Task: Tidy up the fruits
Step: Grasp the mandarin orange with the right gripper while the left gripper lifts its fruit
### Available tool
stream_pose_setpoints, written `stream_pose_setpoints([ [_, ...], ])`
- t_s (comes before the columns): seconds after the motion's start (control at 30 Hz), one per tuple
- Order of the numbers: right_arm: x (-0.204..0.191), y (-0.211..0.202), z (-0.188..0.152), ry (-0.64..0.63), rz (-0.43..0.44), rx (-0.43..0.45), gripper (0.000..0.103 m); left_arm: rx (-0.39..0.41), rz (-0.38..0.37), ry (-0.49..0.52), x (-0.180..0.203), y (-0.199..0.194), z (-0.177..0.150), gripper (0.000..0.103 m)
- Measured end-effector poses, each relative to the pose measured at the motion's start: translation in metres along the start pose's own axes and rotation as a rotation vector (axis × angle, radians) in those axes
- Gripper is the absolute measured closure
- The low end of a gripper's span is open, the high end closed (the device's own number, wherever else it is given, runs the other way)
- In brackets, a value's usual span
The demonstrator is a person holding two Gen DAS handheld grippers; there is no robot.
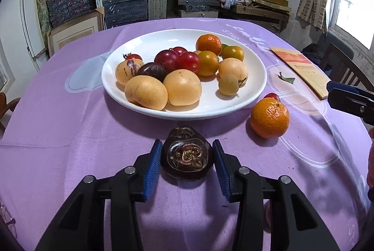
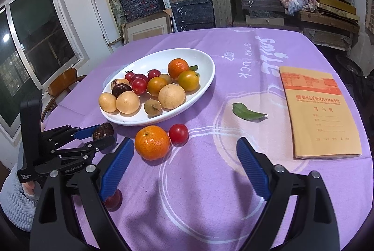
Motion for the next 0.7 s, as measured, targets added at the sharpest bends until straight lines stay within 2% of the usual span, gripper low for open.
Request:
stream_pose_setpoints([
  [0.23, -0.023, 0.017, -0.009, -0.055, -0.031, -0.017, 0.016, 0.021, 0.052, -0.024, -0.012, -0.024, -0.015, 0.059],
  [0.33, -0.042, 0.029, -0.016, -0.137, -0.075, -0.033, 0.016, 0.020, 0.046, -0.044, -0.016, -0.025, -0.016, 0.059],
  [0.43, -0.056, 0.040, -0.020, -0.166, -0.069, -0.056, 0.030, 0.021, 0.035, -0.043, -0.016, -0.027, -0.017, 0.059],
  [0.5, -0.064, 0.047, -0.020, -0.178, -0.064, -0.069, 0.043, 0.019, 0.029, -0.043, -0.015, -0.027, -0.017, 0.059],
  [0.7, -0.071, 0.061, -0.021, -0.182, -0.090, -0.080, 0.045, 0.013, 0.008, -0.060, -0.018, -0.026, -0.017, 0.059],
])
Point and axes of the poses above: each gripper's, at about its wrist camera, not at the fingertips, and y roughly the way its jaws point, x to its right, z to its top, the point moved 3 cm from there along y, roughly the way its jaws point, and after that the axes turned 4 degrees about y, right-handed, at the moved point
